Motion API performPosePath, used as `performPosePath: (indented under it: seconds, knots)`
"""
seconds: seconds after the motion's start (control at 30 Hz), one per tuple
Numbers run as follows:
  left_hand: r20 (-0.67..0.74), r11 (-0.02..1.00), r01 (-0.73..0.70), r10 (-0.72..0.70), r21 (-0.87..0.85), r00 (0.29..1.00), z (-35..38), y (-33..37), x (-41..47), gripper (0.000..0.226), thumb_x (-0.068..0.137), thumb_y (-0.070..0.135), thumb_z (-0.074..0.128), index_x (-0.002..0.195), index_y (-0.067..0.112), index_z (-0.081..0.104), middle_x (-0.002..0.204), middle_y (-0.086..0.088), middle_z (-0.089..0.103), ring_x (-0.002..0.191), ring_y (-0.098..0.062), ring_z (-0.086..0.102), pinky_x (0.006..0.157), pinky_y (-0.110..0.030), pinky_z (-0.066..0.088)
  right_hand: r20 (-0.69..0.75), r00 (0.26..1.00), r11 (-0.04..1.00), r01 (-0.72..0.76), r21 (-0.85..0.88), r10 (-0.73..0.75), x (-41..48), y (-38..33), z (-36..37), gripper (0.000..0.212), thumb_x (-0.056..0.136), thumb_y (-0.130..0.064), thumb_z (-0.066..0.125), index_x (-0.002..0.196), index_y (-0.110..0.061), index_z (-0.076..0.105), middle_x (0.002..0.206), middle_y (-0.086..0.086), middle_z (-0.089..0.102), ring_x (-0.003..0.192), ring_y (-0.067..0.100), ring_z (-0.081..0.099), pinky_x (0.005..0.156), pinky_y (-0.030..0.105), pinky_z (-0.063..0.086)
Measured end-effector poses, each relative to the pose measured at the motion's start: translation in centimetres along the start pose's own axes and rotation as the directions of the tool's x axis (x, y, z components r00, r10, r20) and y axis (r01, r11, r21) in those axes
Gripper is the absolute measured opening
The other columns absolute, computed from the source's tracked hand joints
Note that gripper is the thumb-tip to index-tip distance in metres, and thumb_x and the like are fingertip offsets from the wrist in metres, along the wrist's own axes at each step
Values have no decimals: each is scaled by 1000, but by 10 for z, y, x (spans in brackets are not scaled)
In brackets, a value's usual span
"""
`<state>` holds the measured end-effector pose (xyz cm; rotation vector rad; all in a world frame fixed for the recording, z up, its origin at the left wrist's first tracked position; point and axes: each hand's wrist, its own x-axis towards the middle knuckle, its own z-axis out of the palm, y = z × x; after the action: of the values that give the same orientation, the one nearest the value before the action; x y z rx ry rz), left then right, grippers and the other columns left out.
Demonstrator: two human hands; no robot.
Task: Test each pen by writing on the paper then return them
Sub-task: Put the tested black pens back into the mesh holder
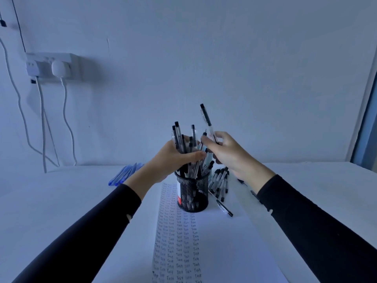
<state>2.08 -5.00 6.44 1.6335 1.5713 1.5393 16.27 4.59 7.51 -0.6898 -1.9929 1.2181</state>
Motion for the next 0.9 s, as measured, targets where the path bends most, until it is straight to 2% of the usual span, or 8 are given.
performPosePath:
  seconds: [0.13,0.3,0.43,0.5,0.57,0.63,0.8,0.9]
  knots:
    - [-24,981,-83,89,176,996,0,-1,-1,32,83,40,73,103,16,69,92,-14,72,87,-28,69,79,-39,55,70,997,994,-36,104,29,3,4,-5,24,97,-38,56,99,-19,70,75,-9,53,62,6,42,59,21,36]
    - [-214,842,-295,423,452,880,-4,-9,1,81,74,42,79,139,25,34,135,8,52,115,0,53,97,-13,42,12,995,898,-91,432,95,9,3,-37,20,100,-24,47,93,-13,61,65,-5,49,50,8,31,45,21,23]
    - [-97,747,-307,443,589,892,3,-11,3,42,94,28,60,134,15,53,135,2,56,106,7,55,99,-20,46,13,992,855,-118,505,129,7,4,-45,11,95,-18,46,88,-16,53,62,-3,53,49,10,27,45,21,20]
    - [-33,739,-284,382,611,923,4,-8,2,43,101,38,44,137,17,52,140,2,54,110,8,52,105,-25,42,33,991,843,-129,522,131,6,4,-44,9,94,-17,46,86,-17,51,61,-3,56,50,11,26,45,22,20]
    - [12,761,-286,343,582,939,-1,-2,-1,59,97,56,34,147,25,38,153,10,37,139,0,30,119,-38,24,86,990,820,-139,555,110,5,2,-41,9,94,-17,45,87,-17,51,61,-3,53,50,11,26,44,21,20]
    - [27,832,-301,327,466,945,-7,5,-6,59,96,57,37,149,33,33,156,18,29,145,0,17,122,-42,12,128,988,786,-143,602,82,3,-2,-37,8,93,-17,45,87,-17,50,63,-3,49,50,10,26,44,21,20]
    - [69,867,-446,442,223,894,1,26,-17,47,94,7,58,139,17,49,142,7,53,136,-11,42,115,-41,31,203,979,698,-157,699,16,-4,-15,-25,11,96,-17,48,85,-17,49,64,-3,52,49,10,26,42,19,26]
    - [-139,877,-462,478,133,867,15,34,-16,26,94,8,61,119,4,61,119,-1,68,115,-12,62,98,-27,47,268,963,766,-169,620,-4,-12,-19,-21,17,96,-33,54,98,-16,52,60,-6,36,51,9,24,48,21,24]
